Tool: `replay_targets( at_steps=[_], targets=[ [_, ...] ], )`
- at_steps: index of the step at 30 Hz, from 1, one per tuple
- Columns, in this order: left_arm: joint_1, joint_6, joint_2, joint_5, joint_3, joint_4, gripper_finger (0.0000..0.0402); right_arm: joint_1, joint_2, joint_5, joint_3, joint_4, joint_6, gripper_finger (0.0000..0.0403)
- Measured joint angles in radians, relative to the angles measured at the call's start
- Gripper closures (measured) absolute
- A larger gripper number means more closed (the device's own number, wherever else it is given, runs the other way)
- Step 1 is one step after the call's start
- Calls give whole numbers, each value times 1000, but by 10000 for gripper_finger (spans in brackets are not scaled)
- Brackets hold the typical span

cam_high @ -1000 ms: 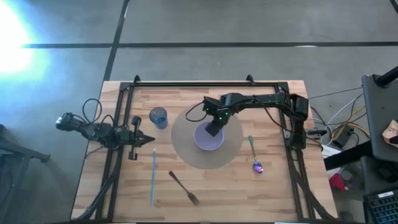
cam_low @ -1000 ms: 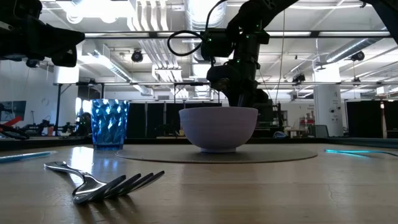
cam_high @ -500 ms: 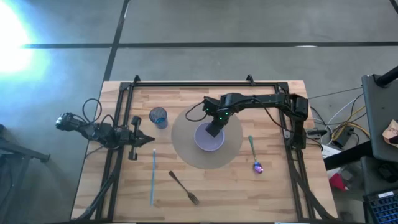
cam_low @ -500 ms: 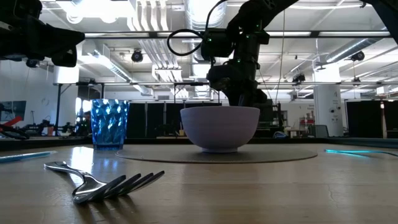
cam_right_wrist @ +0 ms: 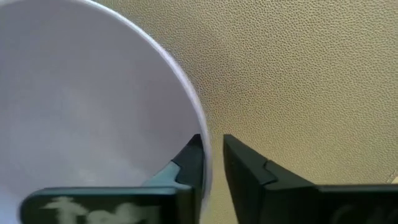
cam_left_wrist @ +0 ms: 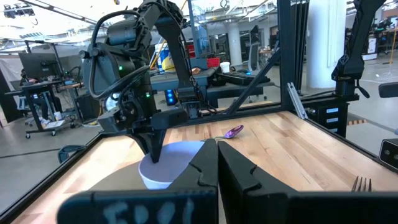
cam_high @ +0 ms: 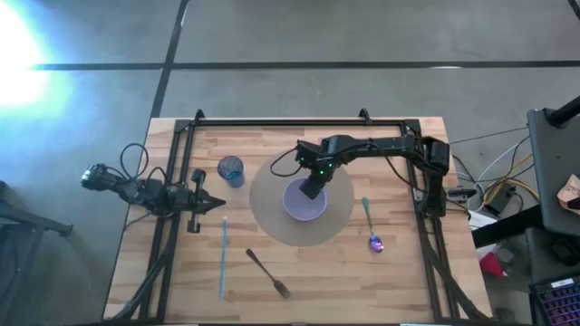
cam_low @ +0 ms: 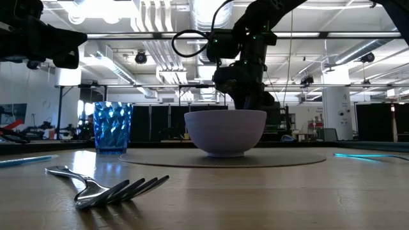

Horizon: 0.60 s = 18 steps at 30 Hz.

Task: Pick & Place Utensil
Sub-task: Put the purple bowl on the gray table mat, then put the blue cup on the gray table mat to the top left of the purple bowl

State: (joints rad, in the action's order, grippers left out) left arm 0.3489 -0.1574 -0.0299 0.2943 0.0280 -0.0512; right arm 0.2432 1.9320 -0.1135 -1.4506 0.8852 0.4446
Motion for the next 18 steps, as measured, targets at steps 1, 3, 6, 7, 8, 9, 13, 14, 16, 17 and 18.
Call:
replay_targets(
  at_steps=[1,3,6,7,8,9,13,14,16,17,18],
  targets=[
    [0,0,0,0,0,0,401,0,0,0,0,0,0,330],
    [0,0,0,0,0,0,401,-1,0,0,0,0,0,311],
    [0,0,0,0,0,0,401,-1,0,0,0,0,0,286],
    [0,0,0,0,0,0,401,-1,-1,0,0,0,0,279],
    [0,0,0,0,0,0,401,-1,-3,0,0,0,0,273],
    [0,0,0,0,0,0,401,-1,-6,0,0,1,-1,268],
    [0,0,0,0,0,0,401,-1,-34,-1,0,2,-8,252],
    [0,0,0,0,0,0,401,-1,-45,-1,0,2,-8,249],
    [0,0,0,0,0,0,401,0,-67,-1,0,4,-10,244],
    [0,0,0,0,0,0,401,0,-79,-1,0,6,-13,243],
    [0,0,0,0,0,0,401,0,-92,-1,0,5,-19,241]
  ],
)
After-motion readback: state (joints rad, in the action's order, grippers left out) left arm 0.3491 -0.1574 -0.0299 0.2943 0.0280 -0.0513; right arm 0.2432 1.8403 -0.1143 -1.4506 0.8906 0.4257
